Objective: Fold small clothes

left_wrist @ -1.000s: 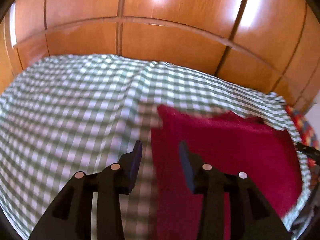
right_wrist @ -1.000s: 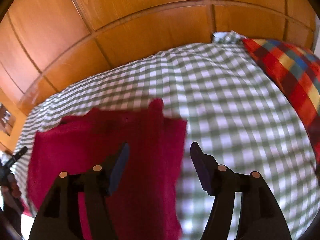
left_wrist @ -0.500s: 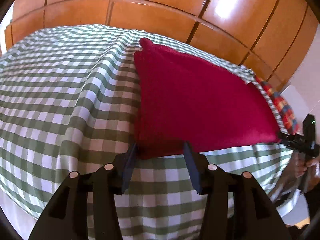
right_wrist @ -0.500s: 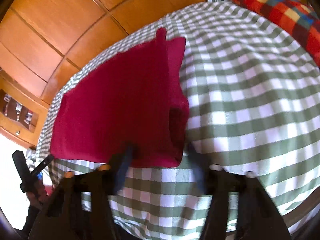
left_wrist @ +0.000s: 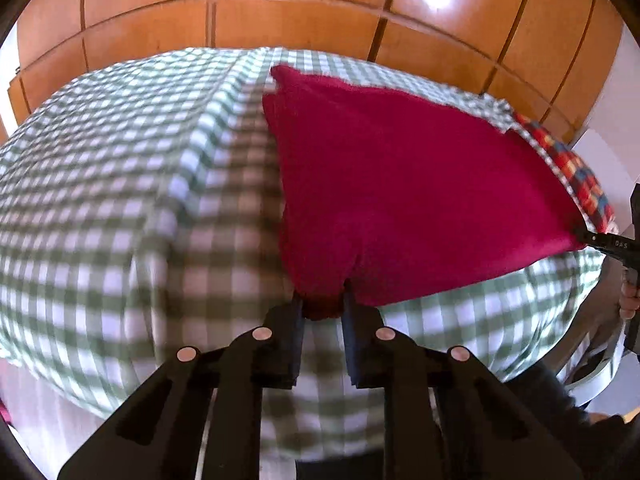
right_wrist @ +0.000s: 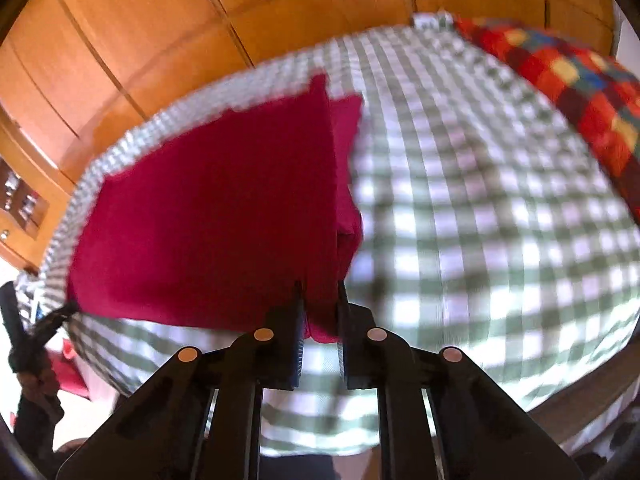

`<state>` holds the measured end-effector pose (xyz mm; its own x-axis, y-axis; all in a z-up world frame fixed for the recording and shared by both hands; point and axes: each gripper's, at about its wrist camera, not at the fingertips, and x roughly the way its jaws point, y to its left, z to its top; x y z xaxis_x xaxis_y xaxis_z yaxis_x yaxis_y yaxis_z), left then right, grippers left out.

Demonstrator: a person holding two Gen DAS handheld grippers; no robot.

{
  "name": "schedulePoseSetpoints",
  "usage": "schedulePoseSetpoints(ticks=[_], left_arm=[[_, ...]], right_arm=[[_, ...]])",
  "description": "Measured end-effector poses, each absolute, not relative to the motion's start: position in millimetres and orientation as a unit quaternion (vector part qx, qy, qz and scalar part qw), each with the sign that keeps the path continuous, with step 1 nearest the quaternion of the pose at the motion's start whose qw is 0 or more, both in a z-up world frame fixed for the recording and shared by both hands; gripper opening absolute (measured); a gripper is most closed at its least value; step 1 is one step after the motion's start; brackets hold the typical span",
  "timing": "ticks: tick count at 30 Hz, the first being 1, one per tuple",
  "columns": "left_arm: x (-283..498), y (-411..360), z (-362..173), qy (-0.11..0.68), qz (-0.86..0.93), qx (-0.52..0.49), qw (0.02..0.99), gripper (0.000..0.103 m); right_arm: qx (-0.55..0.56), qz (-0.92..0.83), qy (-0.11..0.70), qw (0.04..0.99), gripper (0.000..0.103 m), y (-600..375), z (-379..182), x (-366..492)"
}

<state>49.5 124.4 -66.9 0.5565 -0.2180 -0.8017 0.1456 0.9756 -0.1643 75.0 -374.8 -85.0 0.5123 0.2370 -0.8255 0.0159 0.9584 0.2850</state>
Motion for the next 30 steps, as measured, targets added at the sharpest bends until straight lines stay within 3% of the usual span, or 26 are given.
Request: schedulePoseSetpoints(ticks=[3, 5, 6, 8, 12, 14, 30], left_arm=[[44, 125, -59, 0.458, -0.086, -0.054, 0.883, 0.020], [45, 125, -48, 0.448, -0.060, -0.046, 0.891, 0.029], [45, 125, -43, 0.440, -0.050, -0.045, 0.895, 0.031], [48, 126, -29, 0.421, -0.027, -0.034, 0.906, 0.040], [64, 129, -10, 0.393, 0.004, -0.012, 0.919, 0.048], [74, 130, -6, 0.386, 0.021, 0.000, 0.922, 0.050], [118, 133, -13, 0.394, 0.037, 0.008, 0.918, 0.049]], right_arm=[[0.145, 0.065, 0.484, 0.860, 0.012, -380, -85, 74], [0.130, 0.066, 0.490, 0.860, 0.017, -377, -83, 77], [0.125, 0.062, 0.491, 0.860, 0.022, -377, -81, 79], [0.122, 0.048, 0.488, 0.863, 0.051, -377, -74, 78], [0.093, 0.022, 0.461, 0.882, 0.055, -374, -52, 81], [0.084, 0.022, 0.450, 0.889, 0.064, -369, -44, 85], [0.016, 0.048, 0.433, 0.900, 0.064, -297, -40, 192]])
